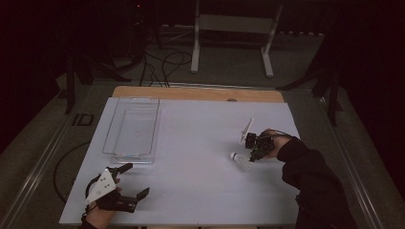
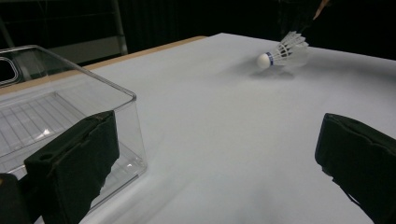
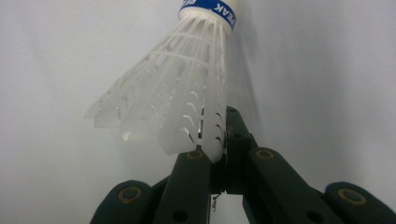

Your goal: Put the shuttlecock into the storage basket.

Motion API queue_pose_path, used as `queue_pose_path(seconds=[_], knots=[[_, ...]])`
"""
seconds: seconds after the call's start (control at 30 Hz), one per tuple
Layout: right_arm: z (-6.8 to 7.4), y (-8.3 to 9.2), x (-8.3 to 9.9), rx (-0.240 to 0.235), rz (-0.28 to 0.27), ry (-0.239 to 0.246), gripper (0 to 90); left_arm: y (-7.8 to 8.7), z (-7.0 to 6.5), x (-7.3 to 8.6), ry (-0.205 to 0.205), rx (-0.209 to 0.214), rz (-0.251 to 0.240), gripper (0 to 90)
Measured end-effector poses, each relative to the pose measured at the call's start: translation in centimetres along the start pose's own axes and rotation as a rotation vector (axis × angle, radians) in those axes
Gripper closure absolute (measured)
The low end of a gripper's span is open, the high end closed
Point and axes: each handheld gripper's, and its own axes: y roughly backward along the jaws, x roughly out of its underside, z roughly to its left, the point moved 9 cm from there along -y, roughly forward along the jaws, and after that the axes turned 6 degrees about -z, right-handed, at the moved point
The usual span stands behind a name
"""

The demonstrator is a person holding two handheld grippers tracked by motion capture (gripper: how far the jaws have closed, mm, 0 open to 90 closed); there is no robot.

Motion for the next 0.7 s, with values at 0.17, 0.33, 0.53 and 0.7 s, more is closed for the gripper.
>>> queue_pose_path(seconds=[0.17,0.33,0.53,0.7], knots=[[0.6,0.0,-0.1,-0.003,0.016,0.055,90.0,0.0,0.0,0.0,-0.001,-0.001,0.001,0.5],[1.9,0.1,-0.6,-0.027,0.011,0.122,90.0,0.0,-0.1,0.0,-0.005,-0.005,0.005,0.5],[2.8,0.1,-1.1,-0.039,0.009,0.194,90.0,-0.1,-0.2,0.0,-0.011,0.000,0.015,0.5],[3.6,0.0,-1.3,-0.064,0.001,0.241,90.0,-0.2,-0.1,0.0,-0.006,-0.003,0.014,0.5]])
